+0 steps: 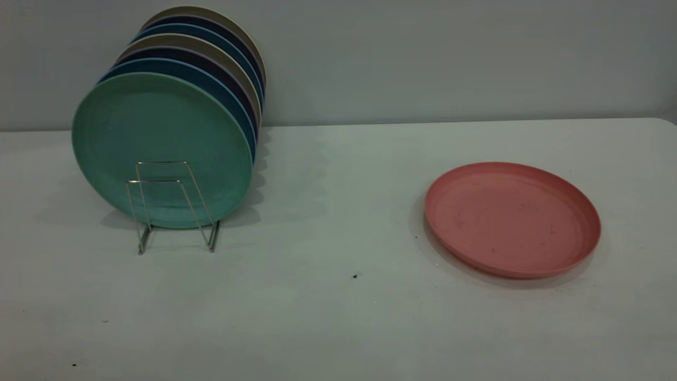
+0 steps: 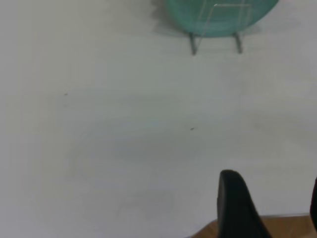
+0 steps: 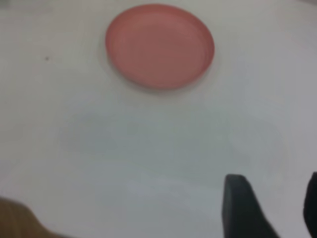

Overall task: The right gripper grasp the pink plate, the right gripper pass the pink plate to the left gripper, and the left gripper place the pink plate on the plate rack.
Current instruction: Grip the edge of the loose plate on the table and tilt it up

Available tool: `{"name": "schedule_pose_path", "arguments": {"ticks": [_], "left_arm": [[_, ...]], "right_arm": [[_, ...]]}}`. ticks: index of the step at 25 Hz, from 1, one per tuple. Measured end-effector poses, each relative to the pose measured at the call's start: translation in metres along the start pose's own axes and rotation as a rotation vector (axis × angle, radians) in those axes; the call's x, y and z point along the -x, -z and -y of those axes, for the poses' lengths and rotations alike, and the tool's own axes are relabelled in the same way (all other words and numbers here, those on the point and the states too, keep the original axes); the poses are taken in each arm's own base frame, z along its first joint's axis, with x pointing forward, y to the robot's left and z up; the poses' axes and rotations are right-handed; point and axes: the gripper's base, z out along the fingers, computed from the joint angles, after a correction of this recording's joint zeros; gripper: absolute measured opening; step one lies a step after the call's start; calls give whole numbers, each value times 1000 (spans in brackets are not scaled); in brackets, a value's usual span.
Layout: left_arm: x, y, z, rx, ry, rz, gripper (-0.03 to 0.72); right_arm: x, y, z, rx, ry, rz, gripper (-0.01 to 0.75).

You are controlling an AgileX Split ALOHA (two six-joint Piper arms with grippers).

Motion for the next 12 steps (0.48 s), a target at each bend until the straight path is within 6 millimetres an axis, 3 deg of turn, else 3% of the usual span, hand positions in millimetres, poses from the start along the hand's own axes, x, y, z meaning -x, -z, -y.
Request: {"name": "schedule_pose_path", "arguments": {"ticks": [5, 12], "left_arm": [[26, -26, 10, -128, -5, -151, 394], [60, -68, 26, -346, -59, -222, 394]], "right_arm": [[24, -15, 3, 19, -23, 45, 457], [45, -62, 6, 97, -46, -118, 479]]}}
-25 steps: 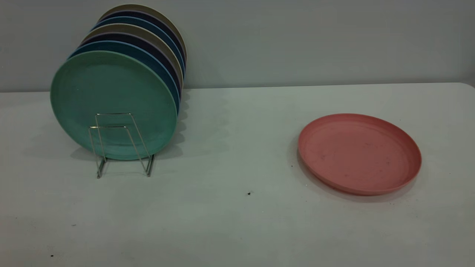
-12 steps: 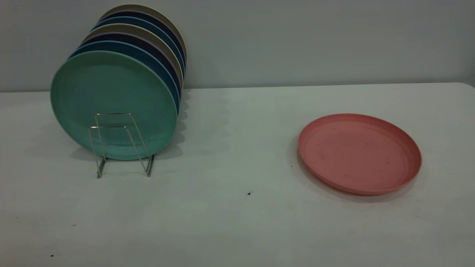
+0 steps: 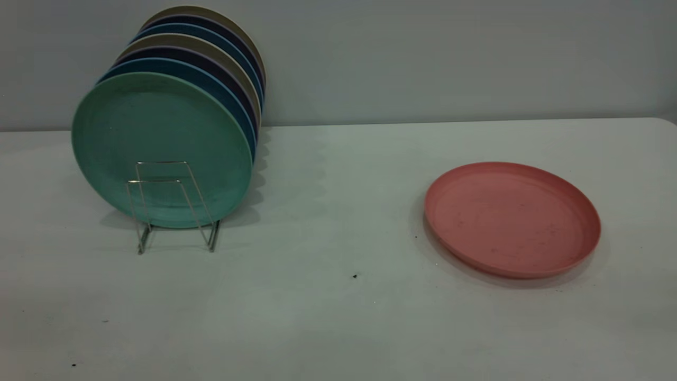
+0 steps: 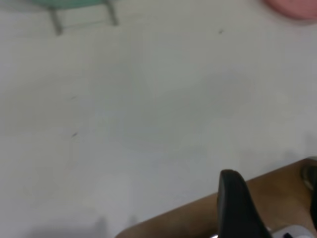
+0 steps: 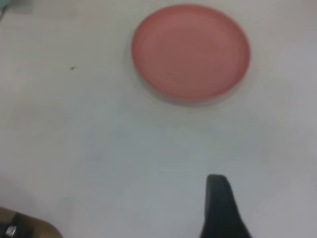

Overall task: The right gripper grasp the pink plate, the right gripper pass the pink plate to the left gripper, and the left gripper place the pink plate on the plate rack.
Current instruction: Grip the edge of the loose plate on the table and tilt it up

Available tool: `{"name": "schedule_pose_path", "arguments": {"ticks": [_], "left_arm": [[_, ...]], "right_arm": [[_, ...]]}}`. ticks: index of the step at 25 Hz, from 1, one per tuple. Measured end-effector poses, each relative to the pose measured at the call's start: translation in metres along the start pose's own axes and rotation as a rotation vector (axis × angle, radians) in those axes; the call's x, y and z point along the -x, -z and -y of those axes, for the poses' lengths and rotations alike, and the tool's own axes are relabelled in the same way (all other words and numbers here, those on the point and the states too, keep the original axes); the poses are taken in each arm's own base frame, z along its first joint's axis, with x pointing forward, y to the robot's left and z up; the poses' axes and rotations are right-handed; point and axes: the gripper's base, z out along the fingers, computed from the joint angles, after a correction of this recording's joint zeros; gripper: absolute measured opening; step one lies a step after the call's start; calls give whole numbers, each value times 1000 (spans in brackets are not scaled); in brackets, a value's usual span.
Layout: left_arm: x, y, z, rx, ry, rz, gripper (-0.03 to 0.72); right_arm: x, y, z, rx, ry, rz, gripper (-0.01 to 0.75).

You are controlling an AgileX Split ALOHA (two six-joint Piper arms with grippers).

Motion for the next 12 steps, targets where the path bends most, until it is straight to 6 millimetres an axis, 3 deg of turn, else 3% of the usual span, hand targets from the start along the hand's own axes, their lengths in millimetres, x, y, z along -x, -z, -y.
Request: {"name": "schedule_pose_path", "arguments": {"ticks": [5, 12], "left_arm": [[20, -18, -6, -46, -21, -48, 394], [56, -17, -9, -45, -76, -30, 394]], "right_arm": [[17, -34, 5, 36, -51, -30, 479], [29, -93, 20, 13, -154, -91, 481]]}}
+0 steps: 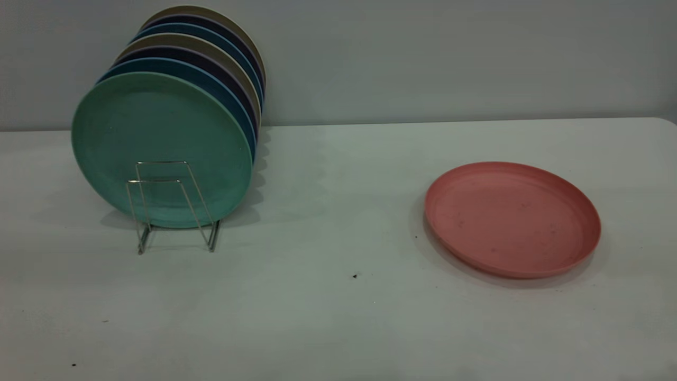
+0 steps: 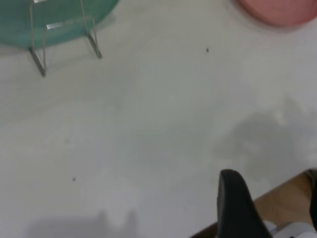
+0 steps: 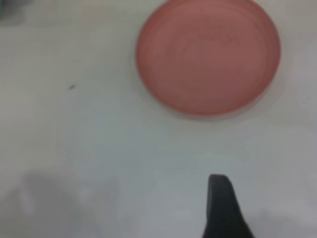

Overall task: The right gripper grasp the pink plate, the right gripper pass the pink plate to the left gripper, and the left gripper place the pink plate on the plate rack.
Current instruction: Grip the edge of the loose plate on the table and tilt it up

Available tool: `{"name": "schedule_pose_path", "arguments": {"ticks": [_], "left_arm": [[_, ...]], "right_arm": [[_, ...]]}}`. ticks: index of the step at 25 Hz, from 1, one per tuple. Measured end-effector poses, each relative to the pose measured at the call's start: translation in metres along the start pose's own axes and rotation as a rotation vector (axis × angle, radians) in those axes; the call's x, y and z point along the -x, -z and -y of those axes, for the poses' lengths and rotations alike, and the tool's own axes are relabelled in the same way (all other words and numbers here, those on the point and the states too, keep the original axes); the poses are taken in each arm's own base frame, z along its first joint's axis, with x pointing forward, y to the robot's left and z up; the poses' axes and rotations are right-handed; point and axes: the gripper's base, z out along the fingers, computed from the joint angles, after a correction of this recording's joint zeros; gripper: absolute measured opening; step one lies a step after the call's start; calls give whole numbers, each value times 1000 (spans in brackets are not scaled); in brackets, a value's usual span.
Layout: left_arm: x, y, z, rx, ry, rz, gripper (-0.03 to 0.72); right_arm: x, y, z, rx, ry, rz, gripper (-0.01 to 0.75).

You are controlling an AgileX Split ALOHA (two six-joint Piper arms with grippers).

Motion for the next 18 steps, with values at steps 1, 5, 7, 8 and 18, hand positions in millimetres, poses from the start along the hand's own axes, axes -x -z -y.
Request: {"name": "schedule_pose_path", "arguments": {"ticks": [1, 5, 7, 8, 18], "left_arm": [[3, 1, 0, -3, -1, 6, 394], [8, 4, 4, -36, 18, 38, 394], [10, 4, 6, -59, 31, 52, 394], [10, 4, 7, -66, 26, 57, 394], [13, 4, 8, -84, 2, 93, 394]], "right_arm": [[2, -10, 3, -13, -16, -4, 481], [6, -48, 14, -62, -55, -42, 481], [13, -66, 19, -77, -61, -65, 481], [15, -77, 21, -84, -61, -82, 481], [40, -175, 65, -168, -105, -171, 481]]}}
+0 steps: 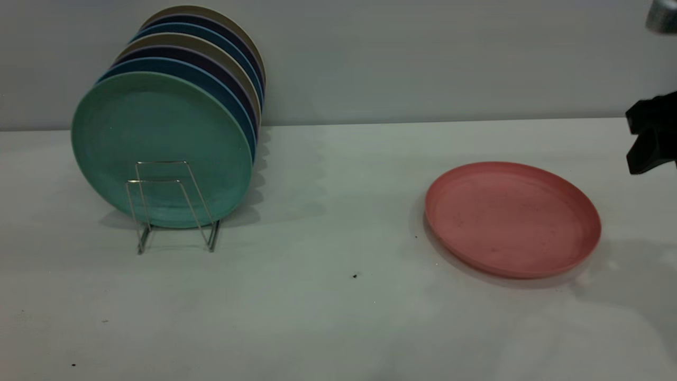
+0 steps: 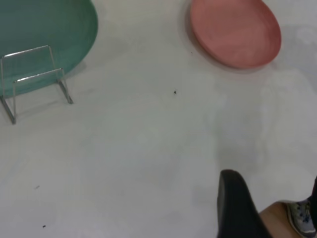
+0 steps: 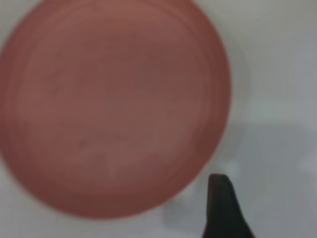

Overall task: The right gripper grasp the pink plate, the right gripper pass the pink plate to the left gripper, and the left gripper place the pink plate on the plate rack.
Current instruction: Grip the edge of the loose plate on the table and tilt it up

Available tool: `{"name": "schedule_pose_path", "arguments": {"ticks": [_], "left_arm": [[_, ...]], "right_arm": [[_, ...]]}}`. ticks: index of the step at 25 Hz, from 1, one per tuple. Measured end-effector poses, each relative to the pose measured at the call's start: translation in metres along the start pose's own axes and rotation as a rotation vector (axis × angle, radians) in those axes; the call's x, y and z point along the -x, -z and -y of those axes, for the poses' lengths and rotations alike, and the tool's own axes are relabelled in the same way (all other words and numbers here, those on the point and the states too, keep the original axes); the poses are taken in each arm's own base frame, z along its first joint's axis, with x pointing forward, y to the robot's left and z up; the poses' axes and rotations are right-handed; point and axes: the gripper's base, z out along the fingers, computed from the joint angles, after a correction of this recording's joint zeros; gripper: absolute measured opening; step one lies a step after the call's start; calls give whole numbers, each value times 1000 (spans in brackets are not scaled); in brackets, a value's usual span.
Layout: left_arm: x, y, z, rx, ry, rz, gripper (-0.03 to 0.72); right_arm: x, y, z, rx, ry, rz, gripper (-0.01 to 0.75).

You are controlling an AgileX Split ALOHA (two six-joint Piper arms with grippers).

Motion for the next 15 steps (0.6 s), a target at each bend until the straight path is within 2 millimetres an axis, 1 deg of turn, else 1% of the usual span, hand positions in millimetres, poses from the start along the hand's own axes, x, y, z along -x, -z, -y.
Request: {"name": "schedule_pose_path", "arguments": {"ticks": [3, 9, 15], "left_arm": [[0, 0, 0, 2, -3, 5, 394], [1, 0, 0, 3, -25, 6, 394], [1, 0, 0, 3, -26, 7, 394]], "right_arm": [[4, -22, 6, -9, -7, -28, 481], [12, -63, 7, 3, 2, -79, 481], [20, -96, 8, 7, 4, -93, 481]]}}
